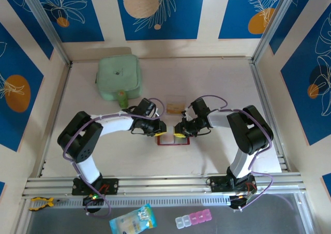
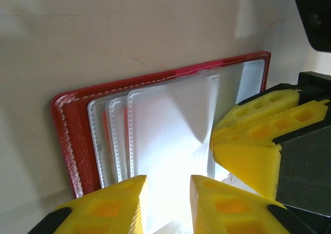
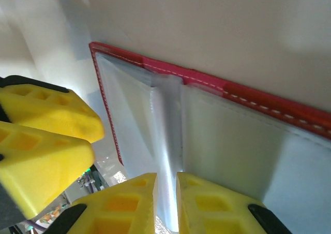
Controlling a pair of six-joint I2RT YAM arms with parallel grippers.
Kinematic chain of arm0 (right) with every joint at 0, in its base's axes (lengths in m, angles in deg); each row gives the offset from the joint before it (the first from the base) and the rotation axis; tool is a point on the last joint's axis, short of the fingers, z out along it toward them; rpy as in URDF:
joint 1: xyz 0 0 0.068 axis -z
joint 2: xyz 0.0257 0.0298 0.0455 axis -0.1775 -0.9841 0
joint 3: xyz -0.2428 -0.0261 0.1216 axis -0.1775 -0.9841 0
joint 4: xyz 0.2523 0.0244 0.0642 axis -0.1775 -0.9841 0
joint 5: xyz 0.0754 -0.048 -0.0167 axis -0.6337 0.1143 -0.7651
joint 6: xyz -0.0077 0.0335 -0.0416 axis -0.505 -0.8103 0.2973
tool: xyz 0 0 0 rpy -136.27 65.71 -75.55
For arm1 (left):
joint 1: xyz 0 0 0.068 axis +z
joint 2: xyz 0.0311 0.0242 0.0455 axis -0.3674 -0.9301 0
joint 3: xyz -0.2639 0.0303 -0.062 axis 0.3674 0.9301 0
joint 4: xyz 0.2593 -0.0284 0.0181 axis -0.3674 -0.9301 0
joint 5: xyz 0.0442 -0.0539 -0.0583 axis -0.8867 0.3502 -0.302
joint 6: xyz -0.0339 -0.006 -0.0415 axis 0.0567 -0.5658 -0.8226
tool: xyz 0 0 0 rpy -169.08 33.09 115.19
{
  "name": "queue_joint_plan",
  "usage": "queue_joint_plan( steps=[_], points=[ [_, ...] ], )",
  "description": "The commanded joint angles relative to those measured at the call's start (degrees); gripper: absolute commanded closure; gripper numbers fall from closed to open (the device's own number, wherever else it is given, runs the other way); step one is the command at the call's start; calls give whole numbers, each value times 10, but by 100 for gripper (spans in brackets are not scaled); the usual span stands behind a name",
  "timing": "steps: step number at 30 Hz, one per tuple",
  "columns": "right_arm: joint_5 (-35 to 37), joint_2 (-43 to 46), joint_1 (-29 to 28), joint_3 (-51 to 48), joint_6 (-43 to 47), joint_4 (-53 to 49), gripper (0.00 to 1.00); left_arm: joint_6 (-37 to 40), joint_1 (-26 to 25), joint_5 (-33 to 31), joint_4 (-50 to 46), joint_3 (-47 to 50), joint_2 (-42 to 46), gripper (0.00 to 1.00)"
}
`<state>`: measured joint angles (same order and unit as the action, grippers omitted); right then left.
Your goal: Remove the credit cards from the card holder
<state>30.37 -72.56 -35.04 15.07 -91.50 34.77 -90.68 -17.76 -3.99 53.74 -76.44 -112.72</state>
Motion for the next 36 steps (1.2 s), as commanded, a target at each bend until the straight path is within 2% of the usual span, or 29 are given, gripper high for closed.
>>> queue_joint_plan(
  steps=[1, 4, 9, 19, 26, 36],
  points=[
    [24, -4, -9, 16, 14, -44, 83, 15, -5, -13, -22, -11, 1, 72],
    [33, 7, -14, 20, 12, -51, 83, 23, -5, -26, -35, -10, 6, 72],
    [68, 48, -32, 45, 15, -96, 83, 37, -4, -52, -59, -7, 16, 78],
    [98, 48, -76, 98, 6, -141, 82, 38, -2, -55, -53, 11, 16, 94],
    [124, 5, -105, 124, 1, -157, 80, 37, 4, -51, -43, 29, 15, 96],
    [168, -18, -105, 139, 21, -208, 81, 41, 12, -44, -38, 43, 11, 96]
  ],
)
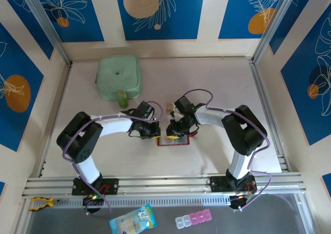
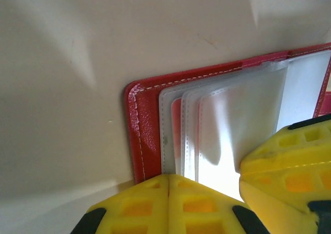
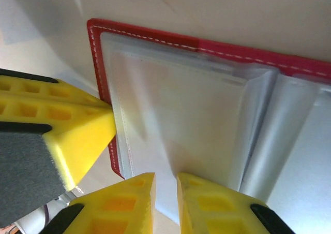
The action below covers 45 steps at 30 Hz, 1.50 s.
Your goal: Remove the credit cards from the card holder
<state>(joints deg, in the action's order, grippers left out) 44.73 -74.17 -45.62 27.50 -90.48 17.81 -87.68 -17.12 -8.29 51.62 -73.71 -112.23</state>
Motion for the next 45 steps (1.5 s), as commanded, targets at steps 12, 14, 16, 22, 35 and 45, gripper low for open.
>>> queue_joint_plan(
  steps=[12, 14, 16, 22, 35, 45],
  points=[
    [-49, 13, 56, -40, 34, 17, 80, 18, 12, 0, -29, 10, 16, 96],
    [-84, 10, 69, -57, 36, 52, 80, 17, 12, 0, -26, 5, 24, 95],
    [-112, 4, 81, -71, 35, 76, 81, 15, 12, 1, -26, -1, 33, 94],
    [-163, -11, 110, -105, 35, 127, 81, -1, 11, 12, -15, -20, 60, 88],
    [-173, -14, 122, -114, 37, 137, 81, -54, -9, 70, 72, -36, 2, 72],
    [-174, -9, 122, -119, 35, 137, 81, -64, -16, 88, 89, -38, -34, 71]
  ],
)
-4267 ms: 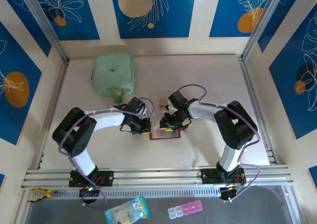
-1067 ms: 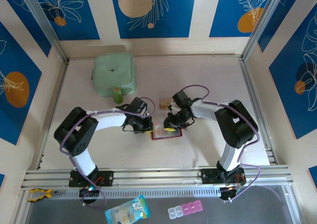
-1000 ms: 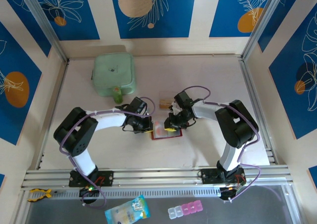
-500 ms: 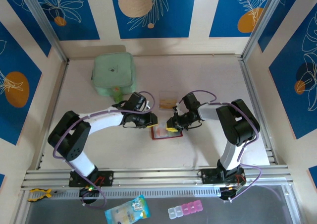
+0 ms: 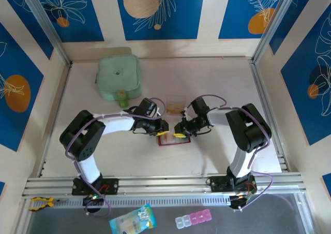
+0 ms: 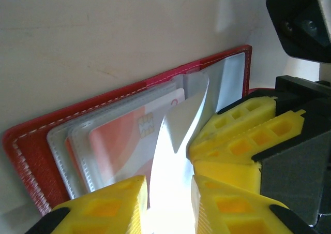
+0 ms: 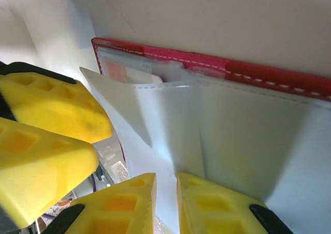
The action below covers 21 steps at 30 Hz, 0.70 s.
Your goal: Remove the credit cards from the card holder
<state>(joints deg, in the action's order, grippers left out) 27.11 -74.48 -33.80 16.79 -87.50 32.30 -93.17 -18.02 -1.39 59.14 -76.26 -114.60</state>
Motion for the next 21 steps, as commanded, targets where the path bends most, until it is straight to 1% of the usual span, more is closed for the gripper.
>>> queue_joint_plan(
  steps=[1, 9, 13, 17, 21],
  points=[
    [2, -6, 3, -12, 5, -8, 81, -11, -7, 20, 17, -12, -12, 71],
    [-1, 3, 2, -9, 2, -8, 81, -24, -9, 33, 44, -6, -20, 72],
    [0, 42, -1, -9, -9, -11, 79, -31, -9, 36, 55, -5, -9, 73],
    [46, 102, 0, 4, -6, -64, 78, -33, -10, 36, 49, -13, 1, 73],
    [107, 153, 6, 25, 8, -137, 77, -34, -15, 39, 40, -28, 6, 72]
  ],
)
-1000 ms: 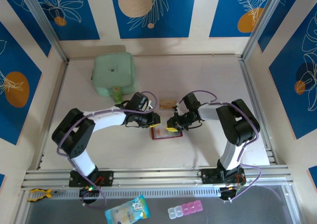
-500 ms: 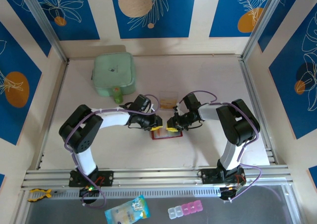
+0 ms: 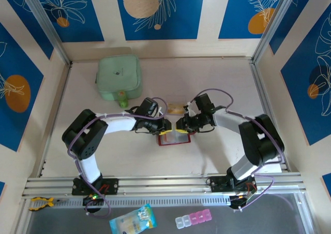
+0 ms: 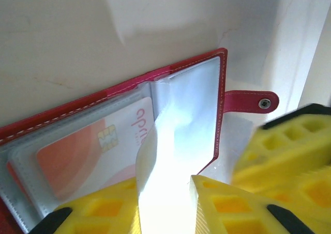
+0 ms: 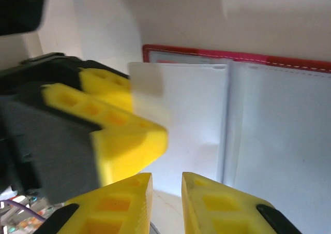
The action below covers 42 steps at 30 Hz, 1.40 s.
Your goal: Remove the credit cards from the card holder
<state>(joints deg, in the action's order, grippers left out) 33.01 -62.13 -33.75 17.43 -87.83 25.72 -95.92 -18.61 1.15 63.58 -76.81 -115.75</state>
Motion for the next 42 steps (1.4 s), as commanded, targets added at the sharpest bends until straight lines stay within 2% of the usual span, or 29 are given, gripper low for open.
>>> queue_joint_plan(
  steps=[1, 4, 13, 29, 42],
  points=[
    [65, 40, 7, 25, 16, -90, 77, -7, -11, 12, -6, -28, 18, 72],
    [96, 61, 14, 31, 28, -123, 77, -7, -18, 13, -12, -44, 13, 71],
    [96, 89, 33, 20, 32, -139, 76, -8, -42, 16, -16, -89, -18, 63],
    [111, 123, 63, 10, 34, -169, 73, -9, -71, 28, 2, -141, -97, 62],
    [80, 98, 48, 5, 18, -137, 74, 24, -62, -11, -40, -104, -42, 64]
  ],
)
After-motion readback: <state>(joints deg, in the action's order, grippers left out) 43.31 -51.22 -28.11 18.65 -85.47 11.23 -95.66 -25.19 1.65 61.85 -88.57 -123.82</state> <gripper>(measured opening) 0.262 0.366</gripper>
